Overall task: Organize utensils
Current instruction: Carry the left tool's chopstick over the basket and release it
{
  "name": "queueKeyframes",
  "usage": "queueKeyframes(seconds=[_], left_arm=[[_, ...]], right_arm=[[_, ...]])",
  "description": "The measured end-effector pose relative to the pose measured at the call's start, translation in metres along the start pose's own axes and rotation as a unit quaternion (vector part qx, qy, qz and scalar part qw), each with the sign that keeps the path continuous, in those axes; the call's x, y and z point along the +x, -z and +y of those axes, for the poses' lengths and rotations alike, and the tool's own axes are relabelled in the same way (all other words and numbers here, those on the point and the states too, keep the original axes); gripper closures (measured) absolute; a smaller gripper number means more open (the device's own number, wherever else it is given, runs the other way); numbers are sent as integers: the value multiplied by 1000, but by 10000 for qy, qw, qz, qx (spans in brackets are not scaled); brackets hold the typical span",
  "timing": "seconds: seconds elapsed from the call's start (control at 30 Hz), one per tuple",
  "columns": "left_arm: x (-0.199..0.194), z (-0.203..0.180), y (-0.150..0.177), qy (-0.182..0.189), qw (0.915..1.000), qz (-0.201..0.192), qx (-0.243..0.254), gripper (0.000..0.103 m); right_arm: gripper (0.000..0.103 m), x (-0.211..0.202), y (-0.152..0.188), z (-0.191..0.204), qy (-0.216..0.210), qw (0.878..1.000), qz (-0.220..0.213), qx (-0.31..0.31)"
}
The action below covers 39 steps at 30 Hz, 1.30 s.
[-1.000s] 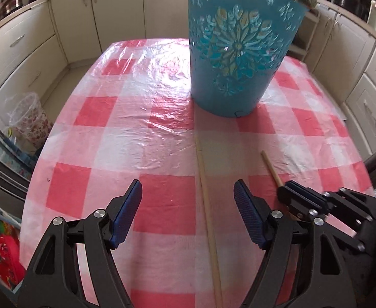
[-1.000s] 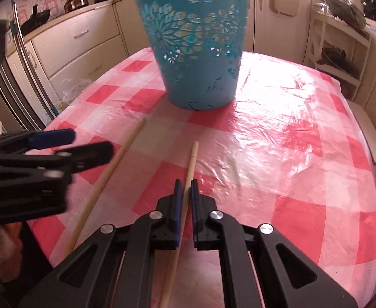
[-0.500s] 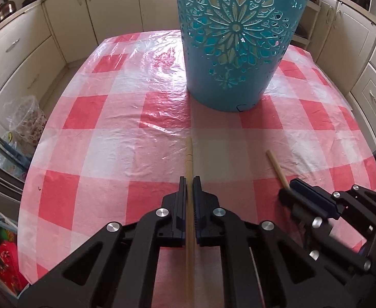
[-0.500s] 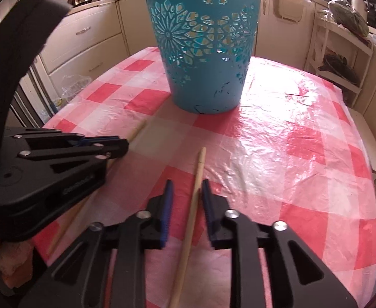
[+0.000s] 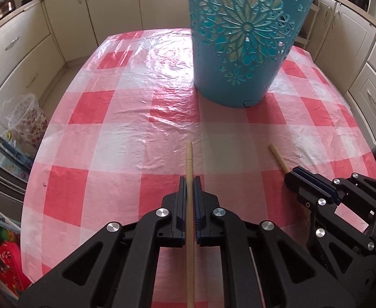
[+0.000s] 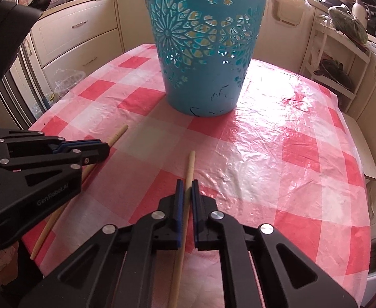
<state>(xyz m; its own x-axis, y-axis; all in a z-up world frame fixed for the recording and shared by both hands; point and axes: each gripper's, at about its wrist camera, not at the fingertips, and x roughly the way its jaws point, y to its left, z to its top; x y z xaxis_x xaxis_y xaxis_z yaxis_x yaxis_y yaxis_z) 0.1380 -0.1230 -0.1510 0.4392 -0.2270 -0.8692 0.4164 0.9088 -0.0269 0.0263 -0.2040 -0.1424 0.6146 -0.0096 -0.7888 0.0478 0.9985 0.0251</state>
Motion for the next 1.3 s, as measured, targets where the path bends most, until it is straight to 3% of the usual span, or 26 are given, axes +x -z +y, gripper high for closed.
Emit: queueKeyframes(seconds=[0.17,0.4,0.73,1.03,1.3], left_arm=[[-15,17,4,241,9989,-183,-354,98],[-48,29,0,505,9949,-559,-674,98],[-112,30,-17,750,9868,-1216,-766,98],[-160,51,-48,1204,9701,-1770,-1147,98],[-169,51,-78,1455,9590,-2068,-1277,98]], right_arm=[[97,-11,2,-11,-241,9987,-311,311],[97,-6,3,-25,-465,9961,-198,722],[97,-7,6,-30,-605,9939,-224,900],[97,-7,8,-34,-729,9925,-243,956],[97,-8,7,-32,-795,9926,-260,884]])
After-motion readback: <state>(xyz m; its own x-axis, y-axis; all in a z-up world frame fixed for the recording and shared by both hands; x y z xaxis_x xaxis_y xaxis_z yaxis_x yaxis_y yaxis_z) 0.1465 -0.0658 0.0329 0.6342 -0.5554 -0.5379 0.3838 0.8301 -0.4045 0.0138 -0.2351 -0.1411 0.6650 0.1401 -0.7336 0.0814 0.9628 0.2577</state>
